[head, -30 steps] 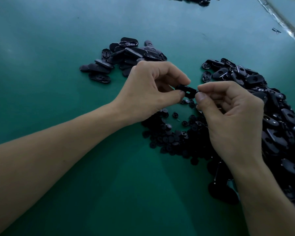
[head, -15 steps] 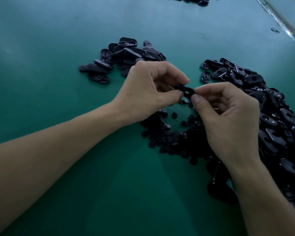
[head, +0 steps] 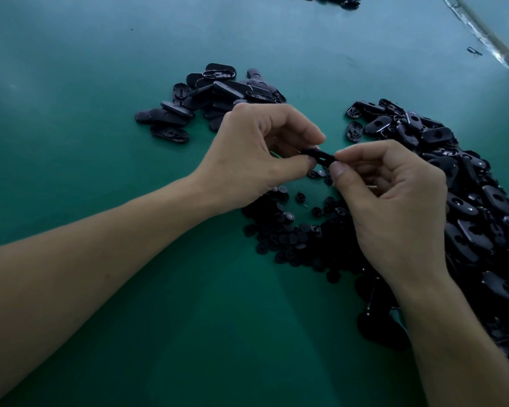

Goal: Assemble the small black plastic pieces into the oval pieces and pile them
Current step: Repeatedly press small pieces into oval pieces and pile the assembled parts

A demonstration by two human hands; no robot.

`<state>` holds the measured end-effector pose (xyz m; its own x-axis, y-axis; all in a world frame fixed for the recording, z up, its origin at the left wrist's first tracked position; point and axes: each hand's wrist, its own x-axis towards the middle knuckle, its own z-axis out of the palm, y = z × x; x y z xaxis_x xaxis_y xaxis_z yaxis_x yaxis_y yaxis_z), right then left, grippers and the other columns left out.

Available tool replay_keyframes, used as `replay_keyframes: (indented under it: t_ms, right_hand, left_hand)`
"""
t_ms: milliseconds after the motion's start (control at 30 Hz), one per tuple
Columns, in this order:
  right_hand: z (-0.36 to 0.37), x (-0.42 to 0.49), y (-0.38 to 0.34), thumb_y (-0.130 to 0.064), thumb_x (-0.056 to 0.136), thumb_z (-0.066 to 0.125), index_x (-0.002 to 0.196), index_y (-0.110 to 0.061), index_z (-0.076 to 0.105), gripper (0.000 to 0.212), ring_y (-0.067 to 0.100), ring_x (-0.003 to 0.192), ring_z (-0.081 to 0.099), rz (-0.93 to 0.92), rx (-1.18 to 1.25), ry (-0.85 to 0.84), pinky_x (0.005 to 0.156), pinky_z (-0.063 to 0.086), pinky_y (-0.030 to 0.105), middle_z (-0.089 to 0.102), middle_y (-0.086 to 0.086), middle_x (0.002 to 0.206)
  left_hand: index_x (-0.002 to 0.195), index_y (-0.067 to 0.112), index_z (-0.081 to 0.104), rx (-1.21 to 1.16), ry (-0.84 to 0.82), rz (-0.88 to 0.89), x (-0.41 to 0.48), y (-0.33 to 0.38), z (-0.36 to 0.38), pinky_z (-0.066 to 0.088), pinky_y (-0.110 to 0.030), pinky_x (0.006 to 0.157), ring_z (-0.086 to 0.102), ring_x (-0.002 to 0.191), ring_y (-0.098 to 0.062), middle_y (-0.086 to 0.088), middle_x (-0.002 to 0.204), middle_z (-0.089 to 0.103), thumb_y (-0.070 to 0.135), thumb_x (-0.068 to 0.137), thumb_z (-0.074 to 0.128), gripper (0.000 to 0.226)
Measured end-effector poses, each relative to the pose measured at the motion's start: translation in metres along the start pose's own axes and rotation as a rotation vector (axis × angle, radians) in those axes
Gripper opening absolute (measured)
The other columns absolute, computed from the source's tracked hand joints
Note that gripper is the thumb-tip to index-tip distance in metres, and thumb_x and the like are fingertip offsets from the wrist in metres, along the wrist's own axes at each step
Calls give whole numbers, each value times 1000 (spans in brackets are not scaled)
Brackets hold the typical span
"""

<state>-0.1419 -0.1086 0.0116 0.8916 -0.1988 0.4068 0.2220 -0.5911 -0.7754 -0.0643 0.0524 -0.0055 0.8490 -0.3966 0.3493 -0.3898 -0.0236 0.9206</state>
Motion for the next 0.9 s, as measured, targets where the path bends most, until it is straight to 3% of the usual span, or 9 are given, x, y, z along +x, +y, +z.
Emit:
replay_keyframes:
  t_ms: [233,367,467,667,900]
  right_hand:
    - [0,1,0,-18,91,73,92,-37,66,21,8,77,69,15,-5,17,72,56,23,70,-15,80]
    - [0,0,2,-19,91,73,108,-33,66,23,12,76,70,38,-2,19,74,58,31,71,-12,79]
    - [0,0,4,-19,92,72,116,-32,67,28,8,79,71,46,0,9,77,57,28,72,-15,82]
    - [1,0,5,-14,92,71,102,-30,73,18,4,80,71,26,20,-32,74,55,17,73,-17,85]
    - [1,-1,6,-13,92,71,93,-36,68,23,9,78,70,9,16,-46,74,56,23,72,-14,81]
  left_hand:
    - [89,20,71,-20,-6,11,1,-1,-1,58,-24,72,75,80,-22,-5,86,76,-5,75,80,30]
    - [90,17,71,-15,-23,4,0,1,-1,55,-19,69,73,78,-11,-2,87,75,-8,74,80,31]
    - [91,15,71,-28,-21,9,-1,2,-1,54,-19,68,73,78,-9,-4,87,76,-3,74,82,27]
    - [87,18,71,-17,11,32,-1,2,0,57,-25,70,74,78,-15,-2,85,75,9,78,84,19]
    - [92,22,70,-56,5,3,-2,3,-1,60,-30,69,74,80,-17,-5,95,75,11,74,85,26]
